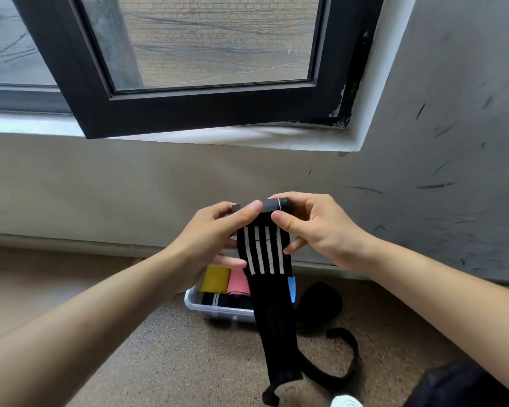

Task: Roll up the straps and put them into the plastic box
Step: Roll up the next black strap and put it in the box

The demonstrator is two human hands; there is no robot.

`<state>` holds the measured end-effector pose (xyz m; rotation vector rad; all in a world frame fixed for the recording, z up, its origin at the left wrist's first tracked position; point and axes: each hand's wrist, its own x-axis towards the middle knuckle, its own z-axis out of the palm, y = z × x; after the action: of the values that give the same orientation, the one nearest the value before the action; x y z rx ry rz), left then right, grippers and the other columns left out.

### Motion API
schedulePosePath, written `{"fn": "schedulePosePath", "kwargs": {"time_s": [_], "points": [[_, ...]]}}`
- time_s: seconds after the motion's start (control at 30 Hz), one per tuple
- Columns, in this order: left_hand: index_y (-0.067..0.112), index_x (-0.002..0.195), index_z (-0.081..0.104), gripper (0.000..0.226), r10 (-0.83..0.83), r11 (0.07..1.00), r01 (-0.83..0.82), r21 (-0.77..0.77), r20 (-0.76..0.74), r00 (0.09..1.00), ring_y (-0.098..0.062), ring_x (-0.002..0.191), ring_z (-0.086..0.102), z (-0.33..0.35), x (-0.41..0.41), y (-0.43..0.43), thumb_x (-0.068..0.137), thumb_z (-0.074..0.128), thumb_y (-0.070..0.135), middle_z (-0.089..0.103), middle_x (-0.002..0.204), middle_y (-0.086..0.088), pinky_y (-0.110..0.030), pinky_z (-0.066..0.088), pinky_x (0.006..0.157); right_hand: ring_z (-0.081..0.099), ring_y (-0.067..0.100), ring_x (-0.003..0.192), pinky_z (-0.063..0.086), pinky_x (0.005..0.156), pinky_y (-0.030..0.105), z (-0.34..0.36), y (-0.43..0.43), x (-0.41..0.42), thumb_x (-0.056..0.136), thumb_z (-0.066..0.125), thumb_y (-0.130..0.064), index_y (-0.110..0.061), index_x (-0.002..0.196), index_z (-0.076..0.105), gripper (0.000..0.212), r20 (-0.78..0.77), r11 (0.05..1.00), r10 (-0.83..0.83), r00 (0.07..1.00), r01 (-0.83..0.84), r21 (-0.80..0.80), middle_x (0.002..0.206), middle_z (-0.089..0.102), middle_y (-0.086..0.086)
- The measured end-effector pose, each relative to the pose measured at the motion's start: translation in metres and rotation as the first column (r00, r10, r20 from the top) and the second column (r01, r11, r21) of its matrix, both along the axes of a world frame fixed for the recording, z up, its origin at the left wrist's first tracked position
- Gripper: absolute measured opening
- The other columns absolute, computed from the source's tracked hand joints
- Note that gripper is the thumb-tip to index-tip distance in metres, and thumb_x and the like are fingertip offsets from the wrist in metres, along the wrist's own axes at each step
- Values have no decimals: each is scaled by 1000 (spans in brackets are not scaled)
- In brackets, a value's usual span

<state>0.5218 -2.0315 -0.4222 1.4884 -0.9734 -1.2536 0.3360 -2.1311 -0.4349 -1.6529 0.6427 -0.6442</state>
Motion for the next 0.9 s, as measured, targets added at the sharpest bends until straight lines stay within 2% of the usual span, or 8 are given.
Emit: {"fn": "schedulePosePath", "kwargs": {"time_s": [0.1,0.3,0.4,0.5,0.6,0.77,0.83,0.9], "points": [[20,117,72,40,46,999,-46,-16,-6,999,-9,87,75,-1,0,-1,90,70,49,77,109,1,-23,55,58,72,13,95,60,60,28,-2,1,1,96,66,-3,-18,121,70,29,30,1000,8,1000,-7,-28,112,74,10],[16,117,72,35,86,991,-93,-98,-78,993,-17,98,76,-4,4,-1,86,78,31,77,109,-5,-23,57,64,72,27,110,64,63,39,-2,1,0,90,73,-3,-22,134,65,49,24,999,21,999,-20,-43,121,74,8],[16,117,72,42,76,981,-90,-171,-87,993,-12,91,74,1,3,-2,78,79,31,77,101,-1,-22,56,63,70,22,114,63,64,36,3,2,-1,90,72,-22,-30,142,57,55,-16,982,101,995,-97,165,128,71,5],[16,115,71,35,95,962,-106,-251,-54,994,-14,88,75,2,3,-4,81,80,20,76,97,-1,-26,58,68,70,23,115,63,69,36,5,4,0,91,64,-46,-29,136,62,48,-29,937,195,980,-178,300,130,70,5],[16,113,69,32,119,939,-99,-328,40,992,-13,84,74,-1,2,-4,84,81,9,75,94,-1,-25,59,66,73,27,108,61,65,35,10,9,4,89,61,-58,-25,131,65,55,-35,930,131,991,-110,351,125,72,10],[17,110,67,40,125,905,-38,-424,180,976,-11,90,70,-9,2,-5,78,87,5,75,100,-7,-28,60,74,76,25,93,58,61,31,10,9,4,91,64,-45,-22,124,69,41,1,924,43,999,-40,381,107,76,7],[19,111,64,47,133,911,-34,-410,215,967,-10,95,70,-10,3,-5,75,89,4,74,105,-4,-31,61,81,75,25,92,58,62,31,10,8,2,91,68,-37,-19,125,68,38,23,917,53,998,-58,395,107,76,7],[24,116,63,53,132,935,-49,-351,214,968,-8,97,71,-9,3,-3,74,90,8,72,110,-2,-31,62,76,75,25,93,59,65,33,10,5,1,86,71,-31,-18,126,66,42,42,911,64,997,-76,405,107,75,7]]}}
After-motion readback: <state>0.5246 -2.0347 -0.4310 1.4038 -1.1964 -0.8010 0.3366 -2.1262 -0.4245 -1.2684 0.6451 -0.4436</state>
